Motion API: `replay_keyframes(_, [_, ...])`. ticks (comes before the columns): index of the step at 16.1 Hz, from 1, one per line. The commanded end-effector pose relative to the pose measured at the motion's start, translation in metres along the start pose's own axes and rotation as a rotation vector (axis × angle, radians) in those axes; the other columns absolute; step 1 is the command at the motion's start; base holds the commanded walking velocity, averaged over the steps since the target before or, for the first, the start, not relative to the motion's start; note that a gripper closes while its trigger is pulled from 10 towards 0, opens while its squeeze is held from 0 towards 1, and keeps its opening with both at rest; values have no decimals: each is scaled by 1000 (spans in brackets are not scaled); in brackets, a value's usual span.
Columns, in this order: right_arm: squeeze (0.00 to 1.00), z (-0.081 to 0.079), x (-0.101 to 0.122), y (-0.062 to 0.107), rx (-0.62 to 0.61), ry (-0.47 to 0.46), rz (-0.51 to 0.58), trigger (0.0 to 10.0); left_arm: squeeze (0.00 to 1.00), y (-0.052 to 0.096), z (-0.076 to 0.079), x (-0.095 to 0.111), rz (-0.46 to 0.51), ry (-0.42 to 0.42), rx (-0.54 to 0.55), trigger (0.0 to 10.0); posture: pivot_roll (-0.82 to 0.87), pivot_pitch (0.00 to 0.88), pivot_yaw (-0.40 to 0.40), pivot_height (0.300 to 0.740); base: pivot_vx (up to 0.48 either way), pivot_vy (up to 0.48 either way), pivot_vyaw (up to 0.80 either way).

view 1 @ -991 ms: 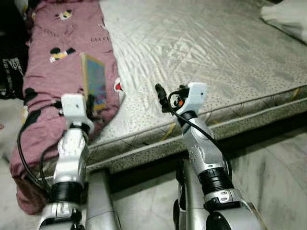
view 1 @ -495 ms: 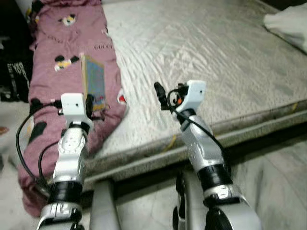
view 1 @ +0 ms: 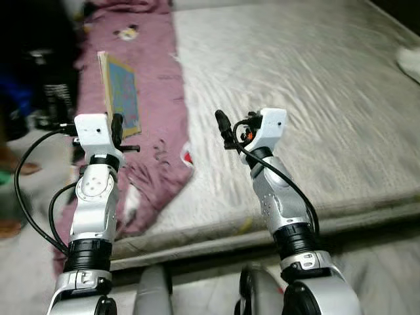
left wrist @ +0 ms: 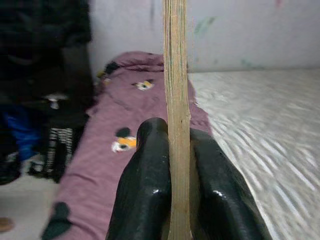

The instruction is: Clean up the room

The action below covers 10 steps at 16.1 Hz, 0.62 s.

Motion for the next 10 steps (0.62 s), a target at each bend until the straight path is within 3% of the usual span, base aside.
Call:
replay_keyframes(1, [0, -2, 2, -1, 4, -1, 6, 10000, 0, -1, -3, 14, 58, -15, 14, 10000, -37, 0, 11, 739, 0, 0, 0])
replay_keyframes(2, [0, 1, 2, 0, -4, 5, 5, 10000, 0, -2, 5, 14, 58, -41, -1, 10000, -38, 0, 11, 740, 0, 0, 0])
replay_keyframes(5, [0, 10, 3, 1, -39, 25, 12, 10000, 0, 1, 20, 8, 36, -4, -83, 10000, -40, 0, 12, 740, 0, 0, 0])
replay_keyframes(9, [0, 26, 1, 7, -88, 81, 4, 10000, 0, 6, 22, -6, -10, -16, -53, 10000, -45, 0, 9, 740, 0, 0, 0])
replay_keyframes(10, [0, 41, 0, 9, -140, 84, -3, 10000, 0, 6, 24, -8, -16, -6, -52, 10000, -45, 0, 9, 740, 0, 0, 0])
Point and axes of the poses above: a point about 5 cm out from each wrist's last joint towards the gripper, its own y axis pointing back from the gripper into the wrist, its own x axis along the axis of the wrist's last joint, z = x × y, the point moved 6 cm from there along -y, pointing out of the wrist towards the gripper, and after that the axes turned 10 degrees about -y, right-handed, at the moved point
